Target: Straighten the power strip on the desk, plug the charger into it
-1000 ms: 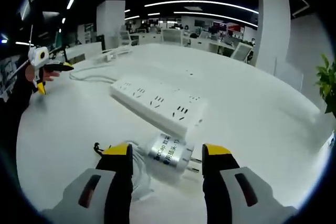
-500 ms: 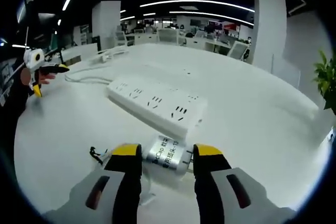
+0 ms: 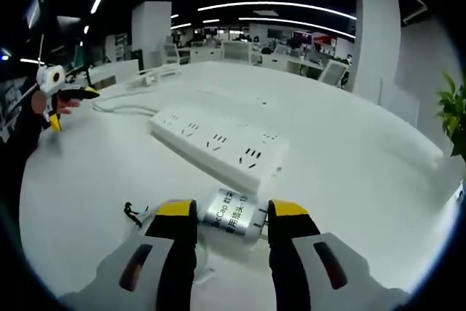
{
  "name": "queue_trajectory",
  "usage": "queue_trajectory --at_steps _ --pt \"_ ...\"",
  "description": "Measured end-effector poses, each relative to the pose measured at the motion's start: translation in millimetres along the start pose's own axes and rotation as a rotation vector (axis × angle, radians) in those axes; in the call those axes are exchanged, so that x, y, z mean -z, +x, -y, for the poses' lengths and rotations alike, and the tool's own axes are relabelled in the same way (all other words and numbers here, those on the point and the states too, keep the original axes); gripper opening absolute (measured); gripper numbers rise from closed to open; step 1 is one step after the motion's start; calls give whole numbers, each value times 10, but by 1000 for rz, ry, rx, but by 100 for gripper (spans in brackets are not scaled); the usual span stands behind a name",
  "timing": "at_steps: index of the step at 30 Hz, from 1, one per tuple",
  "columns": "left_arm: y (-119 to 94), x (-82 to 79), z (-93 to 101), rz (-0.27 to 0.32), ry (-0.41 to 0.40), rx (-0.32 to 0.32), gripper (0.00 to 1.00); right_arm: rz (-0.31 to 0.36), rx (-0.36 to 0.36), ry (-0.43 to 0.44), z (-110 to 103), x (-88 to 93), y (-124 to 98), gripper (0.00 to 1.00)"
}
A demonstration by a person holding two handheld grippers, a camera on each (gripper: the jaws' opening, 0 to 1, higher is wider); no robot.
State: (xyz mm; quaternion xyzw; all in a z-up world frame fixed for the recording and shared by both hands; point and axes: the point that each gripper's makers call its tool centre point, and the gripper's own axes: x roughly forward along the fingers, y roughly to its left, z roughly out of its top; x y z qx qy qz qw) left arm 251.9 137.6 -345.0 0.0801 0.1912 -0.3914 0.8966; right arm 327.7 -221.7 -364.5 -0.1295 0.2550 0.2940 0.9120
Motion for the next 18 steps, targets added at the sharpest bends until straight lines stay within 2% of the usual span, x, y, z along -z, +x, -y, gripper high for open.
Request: queue_trajectory --at_steps 18 --pt "-21 -18 22 4 -2 -12 99 -22 -136 -107 15 -2 -20 37"
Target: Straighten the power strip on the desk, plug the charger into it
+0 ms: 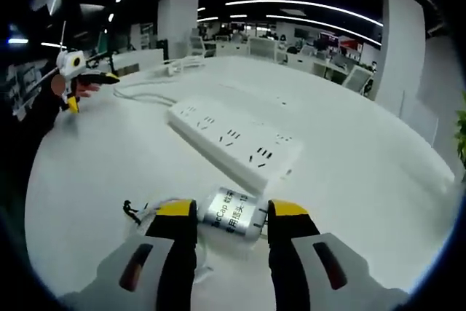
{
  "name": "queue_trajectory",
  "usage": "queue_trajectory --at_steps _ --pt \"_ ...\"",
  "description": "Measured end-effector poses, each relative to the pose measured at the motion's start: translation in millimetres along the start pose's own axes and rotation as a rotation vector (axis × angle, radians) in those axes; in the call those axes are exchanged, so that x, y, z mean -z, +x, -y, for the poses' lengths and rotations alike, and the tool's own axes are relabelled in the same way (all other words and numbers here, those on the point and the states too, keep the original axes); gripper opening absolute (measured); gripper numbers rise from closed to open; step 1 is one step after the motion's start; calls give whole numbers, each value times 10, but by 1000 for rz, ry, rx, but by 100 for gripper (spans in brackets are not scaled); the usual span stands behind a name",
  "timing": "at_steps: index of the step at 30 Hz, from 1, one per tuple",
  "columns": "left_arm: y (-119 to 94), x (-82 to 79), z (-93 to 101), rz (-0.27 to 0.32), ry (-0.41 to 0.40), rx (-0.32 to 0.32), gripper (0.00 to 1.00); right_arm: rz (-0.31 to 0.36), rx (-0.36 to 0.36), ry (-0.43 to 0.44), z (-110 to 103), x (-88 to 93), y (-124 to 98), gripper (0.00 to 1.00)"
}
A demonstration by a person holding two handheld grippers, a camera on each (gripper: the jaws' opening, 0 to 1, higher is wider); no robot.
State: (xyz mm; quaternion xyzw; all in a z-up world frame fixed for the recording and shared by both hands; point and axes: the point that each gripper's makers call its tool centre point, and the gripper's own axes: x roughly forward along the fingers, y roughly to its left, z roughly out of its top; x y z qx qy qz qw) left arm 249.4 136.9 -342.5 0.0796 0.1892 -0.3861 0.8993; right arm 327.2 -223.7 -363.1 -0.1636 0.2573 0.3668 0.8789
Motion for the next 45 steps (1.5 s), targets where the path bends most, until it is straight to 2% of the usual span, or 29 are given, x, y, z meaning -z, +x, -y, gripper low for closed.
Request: queue_trajectory --at_steps 18,28,38,45 --pt "-42 -32 -25 -5 6 -15 99 -2 -177 -124 -72 4 -29 37" --pt "-30 -5 -32 -16 8 -16 99 46 -323 -222 -152 7 -55 37" --pt "5 18 -10 -25 7 -8 99 79 -385 -260 -171 7 -66 37" --pt "13 27 -14 -27 7 -10 99 72 -411 -279 -187 9 -69 37"
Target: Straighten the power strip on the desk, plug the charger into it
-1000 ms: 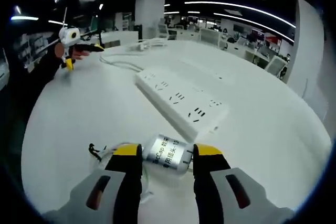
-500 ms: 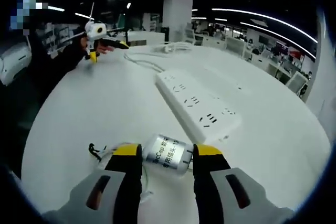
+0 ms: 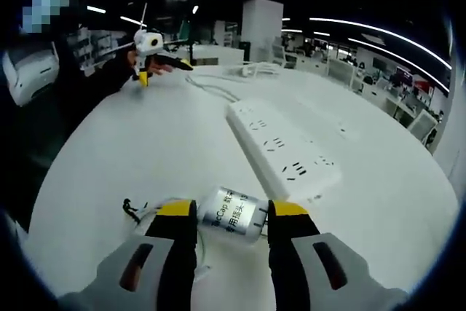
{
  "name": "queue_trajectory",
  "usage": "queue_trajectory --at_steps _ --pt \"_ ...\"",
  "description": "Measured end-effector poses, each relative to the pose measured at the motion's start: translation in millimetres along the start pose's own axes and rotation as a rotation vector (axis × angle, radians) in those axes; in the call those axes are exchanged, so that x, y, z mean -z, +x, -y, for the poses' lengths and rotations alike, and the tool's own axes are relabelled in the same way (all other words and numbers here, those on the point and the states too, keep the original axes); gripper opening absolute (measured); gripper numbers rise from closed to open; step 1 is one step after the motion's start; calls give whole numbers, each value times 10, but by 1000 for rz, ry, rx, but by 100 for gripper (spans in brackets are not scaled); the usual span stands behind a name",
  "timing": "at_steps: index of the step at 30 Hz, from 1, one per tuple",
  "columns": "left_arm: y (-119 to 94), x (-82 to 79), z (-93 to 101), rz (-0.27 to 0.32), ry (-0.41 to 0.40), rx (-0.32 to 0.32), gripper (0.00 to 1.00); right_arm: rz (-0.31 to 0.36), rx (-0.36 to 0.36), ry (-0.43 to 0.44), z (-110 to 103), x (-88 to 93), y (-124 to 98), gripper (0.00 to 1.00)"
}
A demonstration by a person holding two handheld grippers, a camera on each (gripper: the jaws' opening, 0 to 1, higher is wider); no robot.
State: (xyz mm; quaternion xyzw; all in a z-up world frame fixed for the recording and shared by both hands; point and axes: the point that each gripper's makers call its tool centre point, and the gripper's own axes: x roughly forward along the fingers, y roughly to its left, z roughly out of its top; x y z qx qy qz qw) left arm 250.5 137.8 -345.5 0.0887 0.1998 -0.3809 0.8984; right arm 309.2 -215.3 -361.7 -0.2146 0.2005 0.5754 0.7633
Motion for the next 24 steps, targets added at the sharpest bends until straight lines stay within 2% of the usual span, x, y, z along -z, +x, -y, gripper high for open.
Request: queue_trajectory --at_steps 24 --pt "62 27 85 -23 10 16 99 -31 -95 -63 -46 -5 20 37"
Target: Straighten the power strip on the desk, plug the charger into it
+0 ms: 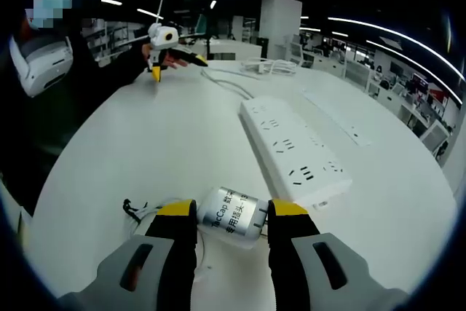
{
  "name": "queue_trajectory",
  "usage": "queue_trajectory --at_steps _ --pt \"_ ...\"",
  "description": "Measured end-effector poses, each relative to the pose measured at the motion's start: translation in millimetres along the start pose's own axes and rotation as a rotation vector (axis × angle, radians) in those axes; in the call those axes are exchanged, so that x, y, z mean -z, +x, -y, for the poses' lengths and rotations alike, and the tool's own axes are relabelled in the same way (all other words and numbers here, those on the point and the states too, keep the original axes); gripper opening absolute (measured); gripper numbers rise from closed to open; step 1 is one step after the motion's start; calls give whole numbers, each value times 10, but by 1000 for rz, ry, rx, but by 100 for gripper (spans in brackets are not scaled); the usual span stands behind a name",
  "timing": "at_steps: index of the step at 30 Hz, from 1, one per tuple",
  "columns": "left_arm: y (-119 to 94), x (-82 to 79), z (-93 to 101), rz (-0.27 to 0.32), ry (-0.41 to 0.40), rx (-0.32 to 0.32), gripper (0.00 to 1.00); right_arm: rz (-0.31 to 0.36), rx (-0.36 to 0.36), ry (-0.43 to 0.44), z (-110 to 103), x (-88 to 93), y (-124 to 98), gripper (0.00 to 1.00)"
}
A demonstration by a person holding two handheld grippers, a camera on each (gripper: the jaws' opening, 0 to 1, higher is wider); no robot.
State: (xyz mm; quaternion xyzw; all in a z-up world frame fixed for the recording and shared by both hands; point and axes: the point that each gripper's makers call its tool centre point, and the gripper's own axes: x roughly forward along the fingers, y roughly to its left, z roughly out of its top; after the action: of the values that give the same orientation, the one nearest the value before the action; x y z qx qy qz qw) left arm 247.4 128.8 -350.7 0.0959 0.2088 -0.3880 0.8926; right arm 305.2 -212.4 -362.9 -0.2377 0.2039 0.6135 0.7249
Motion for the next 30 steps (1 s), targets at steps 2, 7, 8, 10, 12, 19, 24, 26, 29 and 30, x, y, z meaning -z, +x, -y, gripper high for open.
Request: queue_trajectory --at_steps 2,7,8,10,12,19,24,26,29,30 --pt "4 -2 3 0 0 0 99 -8 -11 -6 0 4 0 37" --pt "3 -9 7 1 -3 -1 99 -30 -44 -21 -9 7 7 37" --pt "2 -8 9 1 -3 -1 99 -35 -55 -28 -11 8 8 37" --pt "-6 -4 7 -1 -4 -4 99 -40 -67 -34 -20 6 12 37" --pt "-16 3 4 -4 -4 -7 99 -45 -81 -44 -28 7 13 37" --pt "-23 9 25 -9 -4 -10 99 -61 -131 -90 -64 5 24 37" --pt "-9 8 46 -9 -6 -9 99 -65 -151 -114 -60 16 12 37" --pt "-7 11 51 -11 -6 -9 99 -66 -158 -121 -71 15 13 37" --pt "-11 16 51 -13 -9 -12 99 -77 -181 -142 -83 17 11 37" --pt "-12 19 48 -14 -9 -13 99 -82 -186 -146 -83 15 12 37"
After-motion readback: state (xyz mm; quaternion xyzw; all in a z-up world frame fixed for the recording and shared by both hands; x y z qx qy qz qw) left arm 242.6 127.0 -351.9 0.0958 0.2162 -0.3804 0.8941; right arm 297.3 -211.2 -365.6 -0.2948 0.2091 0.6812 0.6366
